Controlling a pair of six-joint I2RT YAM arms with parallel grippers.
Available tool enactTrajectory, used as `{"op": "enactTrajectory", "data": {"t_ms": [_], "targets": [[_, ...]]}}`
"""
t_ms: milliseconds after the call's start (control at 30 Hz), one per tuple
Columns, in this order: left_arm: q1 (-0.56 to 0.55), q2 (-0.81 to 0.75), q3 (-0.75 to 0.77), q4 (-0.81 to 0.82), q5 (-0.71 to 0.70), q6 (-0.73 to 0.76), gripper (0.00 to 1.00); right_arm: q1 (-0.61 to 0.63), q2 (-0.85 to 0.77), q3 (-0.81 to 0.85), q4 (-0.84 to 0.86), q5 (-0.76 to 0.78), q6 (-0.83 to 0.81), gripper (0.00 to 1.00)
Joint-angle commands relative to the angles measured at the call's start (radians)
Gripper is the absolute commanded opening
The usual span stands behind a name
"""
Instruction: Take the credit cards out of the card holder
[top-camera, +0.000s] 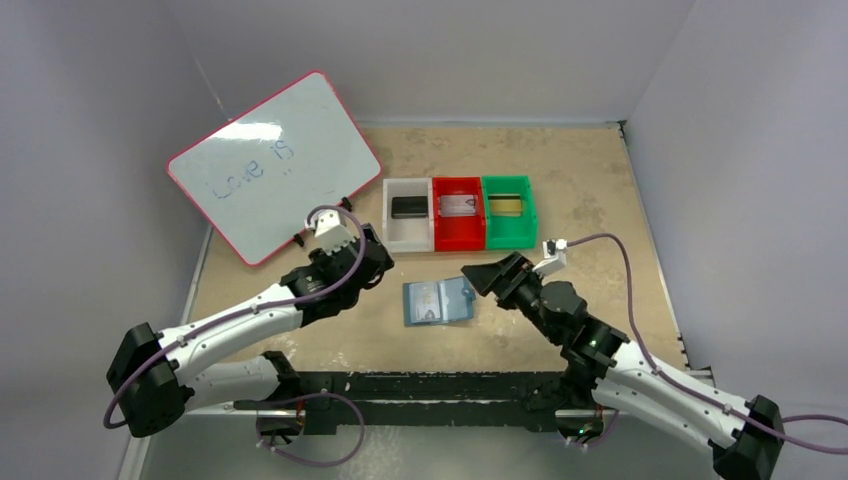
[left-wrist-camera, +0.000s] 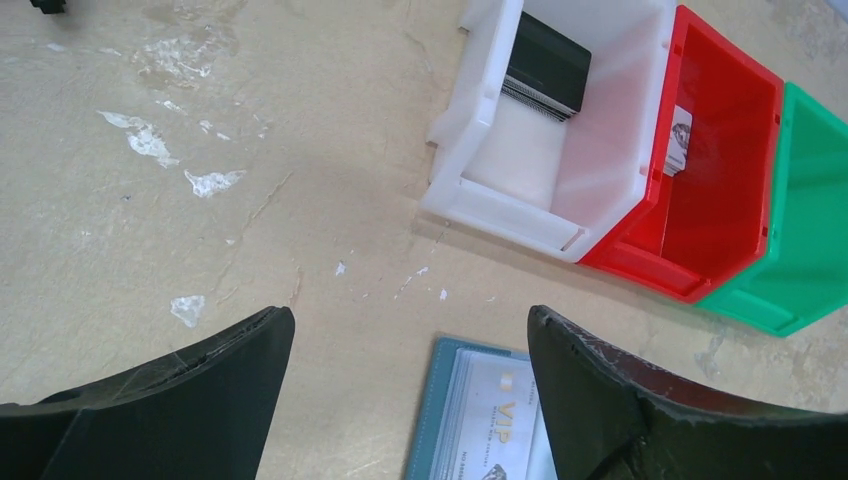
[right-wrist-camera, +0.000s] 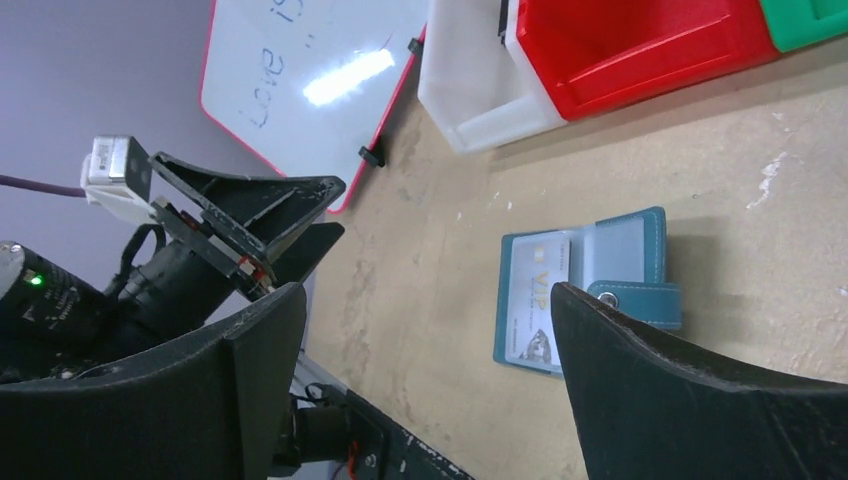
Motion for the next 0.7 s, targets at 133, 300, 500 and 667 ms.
{"op": "enactTrajectory", "data": {"t_ms": [133, 300, 500, 667], "targets": [[0.015, -0.028, -0.029, -0.006, 0.033, -0.02, 0.78, -0.001, 0.328, 0.197, 0.05, -0.153, -0.15, 0.83], [0.017, -0.018, -0.057, 0.048, 0.105, -0.004, 0.73, -0.001, 0.559, 0.337, -0.035, -0.206, -0.207, 0.73], [0.017, 0.037, -0.072, 0.108, 0.215, 0.014, 0.59, -0.018, 0.742, 0.402, -0.039, -0.303, -0.237, 0.65], [0.015, 0.065, -0.051, 0.189, 0.331, 0.063, 0.54, -0.074, 0.819, 0.383, -0.002, -0.379, -0.229, 0.57]]}}
